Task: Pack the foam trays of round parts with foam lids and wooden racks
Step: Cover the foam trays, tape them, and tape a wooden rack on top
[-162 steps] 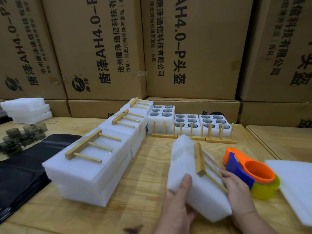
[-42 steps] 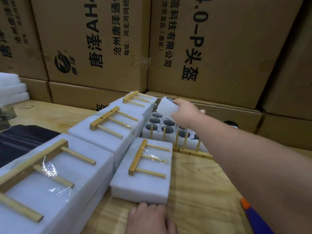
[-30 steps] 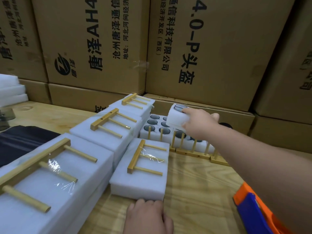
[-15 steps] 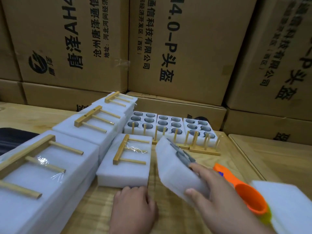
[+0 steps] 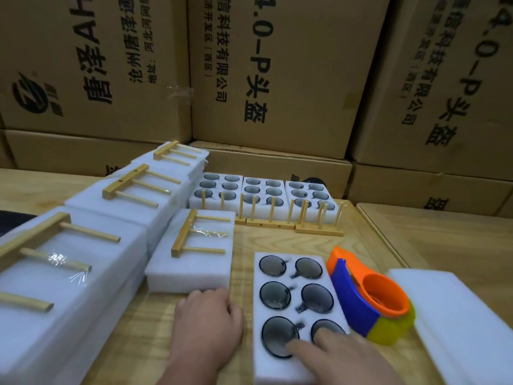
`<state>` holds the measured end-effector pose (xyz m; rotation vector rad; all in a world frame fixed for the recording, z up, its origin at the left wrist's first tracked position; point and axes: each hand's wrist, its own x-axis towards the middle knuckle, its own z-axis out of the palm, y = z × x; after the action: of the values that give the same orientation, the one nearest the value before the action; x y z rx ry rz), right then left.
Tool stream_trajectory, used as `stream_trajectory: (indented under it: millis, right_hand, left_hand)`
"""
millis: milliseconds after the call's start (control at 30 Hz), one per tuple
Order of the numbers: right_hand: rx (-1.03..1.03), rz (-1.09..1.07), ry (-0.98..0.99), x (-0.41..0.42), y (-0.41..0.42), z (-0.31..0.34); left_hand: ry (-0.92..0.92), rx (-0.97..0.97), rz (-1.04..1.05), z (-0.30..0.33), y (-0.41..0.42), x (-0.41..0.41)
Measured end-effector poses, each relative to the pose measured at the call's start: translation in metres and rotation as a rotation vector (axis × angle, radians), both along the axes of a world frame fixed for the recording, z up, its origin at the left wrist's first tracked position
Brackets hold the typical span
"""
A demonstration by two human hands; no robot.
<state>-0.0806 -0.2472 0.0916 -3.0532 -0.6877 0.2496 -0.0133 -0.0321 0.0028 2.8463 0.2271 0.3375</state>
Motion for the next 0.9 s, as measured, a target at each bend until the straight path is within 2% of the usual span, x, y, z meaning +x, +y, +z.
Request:
stream_trajectory:
  millis: [100,200,300,433,900]
  right_hand:
    - [0.097,-0.123,-0.155,0.005,0.002,0.009]
    - [0.257,-0.131,-0.306,0.023,0.013,0.008]
    - [0.249,-0.111,-0.242,0.061,0.027,-0.001]
    - [0.207,-0.191,-0.08,0.092,0.042,-0.027]
    - [0.294,-0.255,-0.124,0.091,0.043,-0.033]
  left_hand:
    - [-0.002,-0.003,0.005,-0.001,0.0,0.0]
    - [-0.011,-0.001,0.01,-0.002,0.0,-0.002]
    - [-0.023,-0.011,0.015,0.0,-0.001,-0.002]
    - [-0.03,-0.007,0.014,0.001,-0.001,-0.002]
    - [-0.029,-0.063,0.026,0.006,-0.003,-0.01]
